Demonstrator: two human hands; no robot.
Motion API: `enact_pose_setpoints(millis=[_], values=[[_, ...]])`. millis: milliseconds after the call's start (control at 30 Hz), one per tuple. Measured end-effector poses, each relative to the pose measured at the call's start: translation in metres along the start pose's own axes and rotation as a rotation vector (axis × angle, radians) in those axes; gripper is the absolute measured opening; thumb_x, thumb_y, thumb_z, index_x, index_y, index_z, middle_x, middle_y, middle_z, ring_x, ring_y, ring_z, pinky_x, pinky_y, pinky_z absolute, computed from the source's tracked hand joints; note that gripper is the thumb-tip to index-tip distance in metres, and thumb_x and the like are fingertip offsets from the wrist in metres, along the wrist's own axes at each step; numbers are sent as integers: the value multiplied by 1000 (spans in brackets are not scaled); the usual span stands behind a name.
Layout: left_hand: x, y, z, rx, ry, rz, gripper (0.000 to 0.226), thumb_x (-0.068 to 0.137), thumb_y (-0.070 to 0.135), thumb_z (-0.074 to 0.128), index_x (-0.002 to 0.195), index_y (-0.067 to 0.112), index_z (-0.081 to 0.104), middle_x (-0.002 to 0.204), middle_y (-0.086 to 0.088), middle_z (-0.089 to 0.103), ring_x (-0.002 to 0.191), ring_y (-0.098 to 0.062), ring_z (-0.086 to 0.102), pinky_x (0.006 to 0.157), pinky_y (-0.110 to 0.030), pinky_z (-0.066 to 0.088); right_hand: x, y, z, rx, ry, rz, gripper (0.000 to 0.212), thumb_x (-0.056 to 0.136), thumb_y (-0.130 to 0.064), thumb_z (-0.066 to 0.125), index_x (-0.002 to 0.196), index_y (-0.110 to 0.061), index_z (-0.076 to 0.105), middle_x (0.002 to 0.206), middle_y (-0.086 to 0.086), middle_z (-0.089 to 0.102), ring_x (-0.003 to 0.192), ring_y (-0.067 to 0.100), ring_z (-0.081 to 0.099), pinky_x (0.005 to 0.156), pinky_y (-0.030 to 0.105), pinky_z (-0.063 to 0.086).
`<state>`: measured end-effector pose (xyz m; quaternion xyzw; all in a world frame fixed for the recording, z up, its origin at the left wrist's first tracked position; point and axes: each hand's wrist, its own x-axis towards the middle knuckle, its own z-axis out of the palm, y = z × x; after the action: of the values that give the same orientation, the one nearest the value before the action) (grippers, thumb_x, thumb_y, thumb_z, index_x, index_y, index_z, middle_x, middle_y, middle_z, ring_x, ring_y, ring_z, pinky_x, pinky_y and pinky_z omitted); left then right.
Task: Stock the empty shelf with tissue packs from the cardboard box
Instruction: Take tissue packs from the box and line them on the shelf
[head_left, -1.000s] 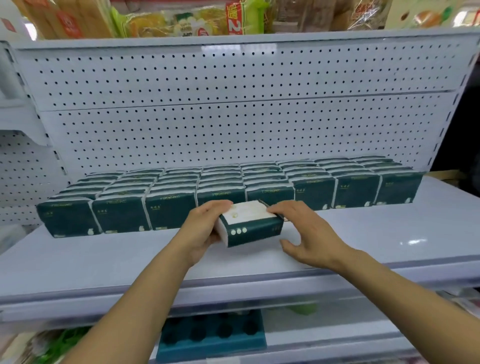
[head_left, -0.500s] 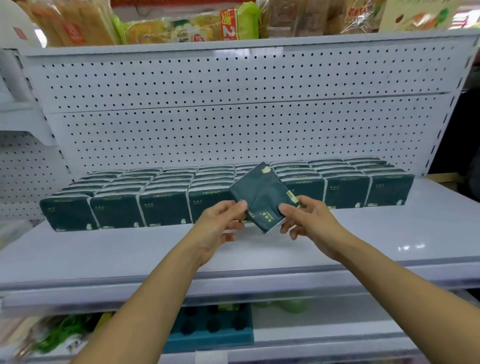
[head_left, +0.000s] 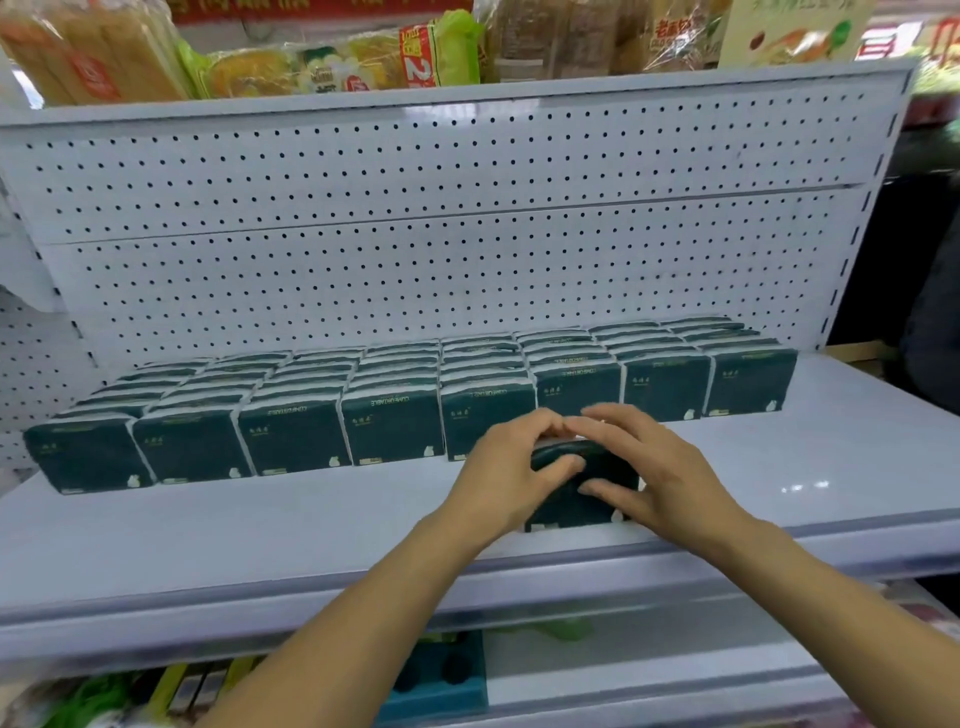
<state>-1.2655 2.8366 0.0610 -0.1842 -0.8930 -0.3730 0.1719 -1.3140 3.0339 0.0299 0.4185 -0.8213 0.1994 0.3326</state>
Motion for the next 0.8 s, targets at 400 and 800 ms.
enact_pose_setpoints(millis=[400,800], values=[[30,-100,-26,890,228,186,85,55,33,95,129,10,61,131,-4,62,125,-22,47,104,-38,38,12,63,26,-237,-5,192,63,74,-30,82,131,-19,58,133,4,54,121,26,51,83,41,53],[43,-112,-22,1016,173,175,83,59,33,91,132,9,59,130,-5,63,121,-23,59,110,-42,39,44,64,53,-508,11,218,63,73,-33,79,129,-16,57,138,8,52,125,28,50,101,47,37]])
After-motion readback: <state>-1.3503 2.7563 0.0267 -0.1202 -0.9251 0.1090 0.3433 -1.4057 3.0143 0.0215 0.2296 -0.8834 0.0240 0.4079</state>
